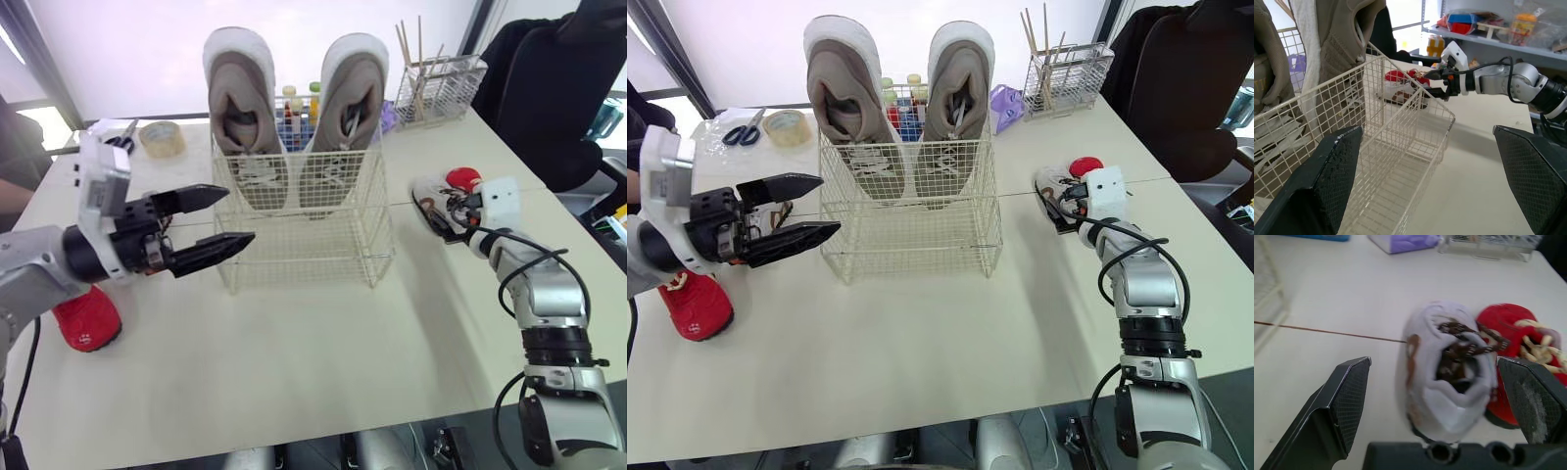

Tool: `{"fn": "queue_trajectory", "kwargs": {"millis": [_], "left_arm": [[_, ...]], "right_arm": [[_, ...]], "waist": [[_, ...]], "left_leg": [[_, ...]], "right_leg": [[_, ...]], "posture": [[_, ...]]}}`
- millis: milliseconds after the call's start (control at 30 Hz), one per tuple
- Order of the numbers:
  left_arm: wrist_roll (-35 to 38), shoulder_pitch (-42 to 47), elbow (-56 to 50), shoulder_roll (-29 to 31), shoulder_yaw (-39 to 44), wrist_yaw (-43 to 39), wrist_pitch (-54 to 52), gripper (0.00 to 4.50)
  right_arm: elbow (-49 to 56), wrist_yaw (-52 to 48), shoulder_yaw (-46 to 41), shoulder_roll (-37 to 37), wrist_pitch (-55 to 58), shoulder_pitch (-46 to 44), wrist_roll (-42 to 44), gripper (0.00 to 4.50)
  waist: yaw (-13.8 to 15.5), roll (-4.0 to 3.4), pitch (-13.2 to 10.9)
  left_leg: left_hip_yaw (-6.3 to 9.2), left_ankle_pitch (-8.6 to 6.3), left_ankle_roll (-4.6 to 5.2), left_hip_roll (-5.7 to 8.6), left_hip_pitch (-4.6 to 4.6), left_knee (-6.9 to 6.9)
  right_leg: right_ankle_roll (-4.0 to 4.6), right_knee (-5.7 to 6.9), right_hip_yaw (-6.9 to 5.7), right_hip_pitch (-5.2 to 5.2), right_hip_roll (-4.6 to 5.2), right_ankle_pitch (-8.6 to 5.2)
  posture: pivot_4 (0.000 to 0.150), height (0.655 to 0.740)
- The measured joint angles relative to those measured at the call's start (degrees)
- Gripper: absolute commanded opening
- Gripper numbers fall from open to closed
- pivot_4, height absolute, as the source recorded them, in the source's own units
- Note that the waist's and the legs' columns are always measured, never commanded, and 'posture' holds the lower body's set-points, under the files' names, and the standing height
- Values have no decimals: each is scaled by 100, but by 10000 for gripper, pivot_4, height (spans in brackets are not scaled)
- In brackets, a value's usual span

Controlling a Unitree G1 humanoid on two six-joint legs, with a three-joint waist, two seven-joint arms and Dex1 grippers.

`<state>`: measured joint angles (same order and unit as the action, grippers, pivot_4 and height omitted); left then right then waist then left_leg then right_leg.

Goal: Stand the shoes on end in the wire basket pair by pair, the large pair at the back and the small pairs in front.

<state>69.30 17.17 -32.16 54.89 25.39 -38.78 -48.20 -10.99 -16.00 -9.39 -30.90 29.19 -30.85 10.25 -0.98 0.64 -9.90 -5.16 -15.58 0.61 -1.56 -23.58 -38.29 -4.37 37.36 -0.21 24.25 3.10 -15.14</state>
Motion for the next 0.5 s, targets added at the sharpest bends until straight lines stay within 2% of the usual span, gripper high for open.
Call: {"fn": "queue_trajectory", "kwargs": {"millis": [500], "left_arm": [[-8,-3,-108,-19,-110,300,14,44110]], "right_arm": [[-1346,-136,25,254,-405,-476,-104,45000]], "waist": [[-13,0,0]], "left_leg": [[0,5,-10,-17,2,6]], "right_leg": [[-1,-2,11,3,-31,1]], "posture": [[1500,7400]]}}
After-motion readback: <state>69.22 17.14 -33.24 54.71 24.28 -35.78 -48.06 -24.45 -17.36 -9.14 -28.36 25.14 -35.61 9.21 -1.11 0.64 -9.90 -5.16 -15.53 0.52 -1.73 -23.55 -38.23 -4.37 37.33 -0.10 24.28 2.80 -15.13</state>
